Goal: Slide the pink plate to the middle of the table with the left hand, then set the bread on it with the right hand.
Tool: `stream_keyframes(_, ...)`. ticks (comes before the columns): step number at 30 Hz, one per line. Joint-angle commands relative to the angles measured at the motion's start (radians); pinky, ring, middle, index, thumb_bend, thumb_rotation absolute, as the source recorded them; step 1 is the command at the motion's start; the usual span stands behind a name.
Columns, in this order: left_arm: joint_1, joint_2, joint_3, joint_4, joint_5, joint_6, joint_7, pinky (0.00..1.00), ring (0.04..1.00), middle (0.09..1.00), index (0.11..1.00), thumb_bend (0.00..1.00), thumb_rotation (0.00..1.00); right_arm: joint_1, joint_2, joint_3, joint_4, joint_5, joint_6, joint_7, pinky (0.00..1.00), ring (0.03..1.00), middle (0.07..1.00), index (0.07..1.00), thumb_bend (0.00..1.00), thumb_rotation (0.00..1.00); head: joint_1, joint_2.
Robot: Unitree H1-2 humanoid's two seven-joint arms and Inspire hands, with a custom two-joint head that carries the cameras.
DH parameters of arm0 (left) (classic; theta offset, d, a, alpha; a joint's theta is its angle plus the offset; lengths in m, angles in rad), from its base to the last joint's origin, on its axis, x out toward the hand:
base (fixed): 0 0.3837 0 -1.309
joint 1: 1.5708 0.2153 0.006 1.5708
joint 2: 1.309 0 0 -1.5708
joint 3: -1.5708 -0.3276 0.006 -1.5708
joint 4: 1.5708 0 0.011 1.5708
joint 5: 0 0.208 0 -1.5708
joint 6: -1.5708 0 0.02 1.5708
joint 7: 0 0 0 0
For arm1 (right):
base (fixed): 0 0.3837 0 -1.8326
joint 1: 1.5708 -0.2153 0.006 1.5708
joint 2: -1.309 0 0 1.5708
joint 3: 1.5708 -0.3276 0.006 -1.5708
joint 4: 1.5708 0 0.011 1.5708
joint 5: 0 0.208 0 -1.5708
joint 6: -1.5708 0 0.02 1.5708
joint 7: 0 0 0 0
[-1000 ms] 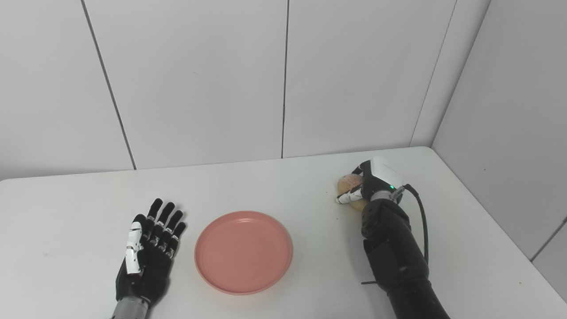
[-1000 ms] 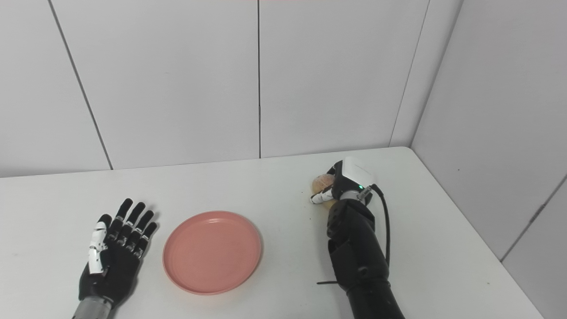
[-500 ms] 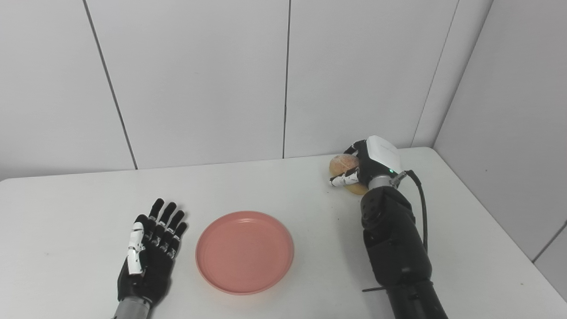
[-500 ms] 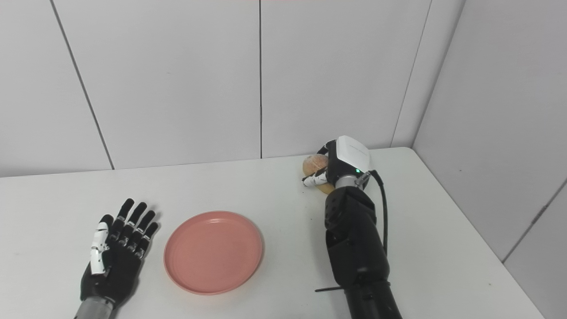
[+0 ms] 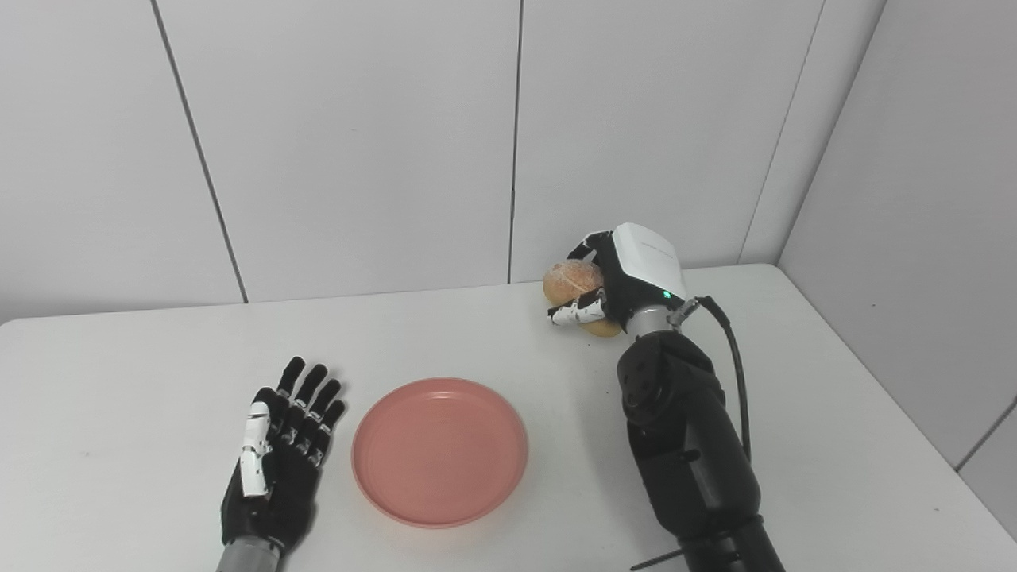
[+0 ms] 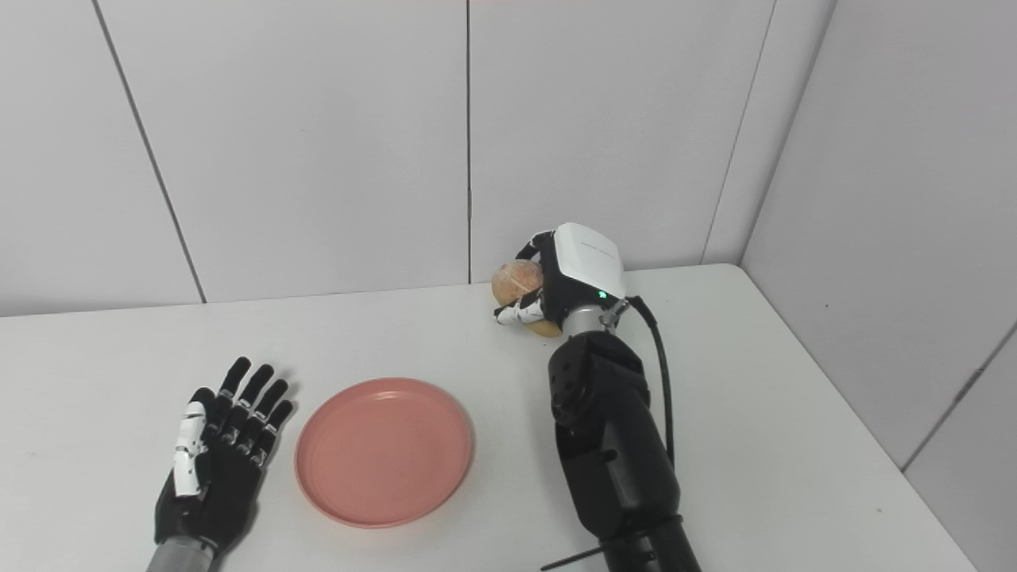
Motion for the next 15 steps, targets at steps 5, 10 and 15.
stream_keyframes(5,0.052,-0.032,-0.022,0.020,0.051,0.042,0.055,0.97,0.939,0.940,0.936,0.37,1.00,-0.009,0.001,0.091,-0.063,0.015,-0.013,-0.021,0.26,0.349,0.409,0.529,0.52,0.00,0.059,0.002)
stream_keyframes(10,0.055,-0.052,-0.035,0.014,0.077,0.037,0.071,0.95,0.926,0.929,0.919,0.38,1.00,0.004,0.010,0.146,-0.068,0.062,-0.026,-0.047,0.26,0.340,0.417,0.530,0.52,0.00,0.124,0.004)
stream_keyframes(15,0.057,-0.068,-0.049,0.014,0.095,0.026,0.079,0.95,0.930,0.936,0.925,0.39,1.00,0.009,0.017,0.204,-0.071,0.090,-0.018,-0.045,0.25,0.334,0.414,0.533,0.52,0.00,0.172,0.006)
